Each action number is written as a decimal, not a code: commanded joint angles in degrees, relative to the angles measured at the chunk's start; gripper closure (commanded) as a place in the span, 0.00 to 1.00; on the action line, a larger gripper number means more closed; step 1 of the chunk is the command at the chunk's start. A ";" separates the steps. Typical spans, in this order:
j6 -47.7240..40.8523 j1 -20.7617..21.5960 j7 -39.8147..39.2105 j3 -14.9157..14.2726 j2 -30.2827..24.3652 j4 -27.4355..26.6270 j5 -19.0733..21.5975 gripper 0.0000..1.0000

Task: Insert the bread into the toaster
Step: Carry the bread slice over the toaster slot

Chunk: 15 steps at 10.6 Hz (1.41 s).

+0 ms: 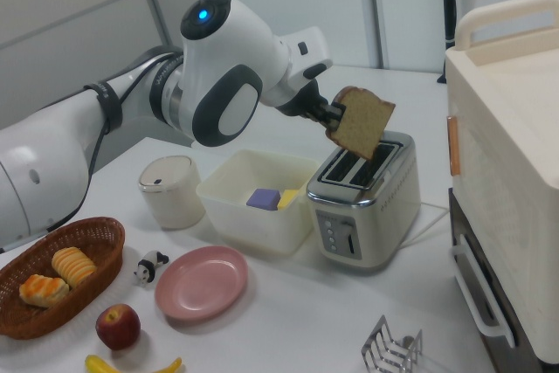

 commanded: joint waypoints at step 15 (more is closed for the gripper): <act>-7.19 0.25 0.21 0.64 -0.14 -6.36 2.29 0.98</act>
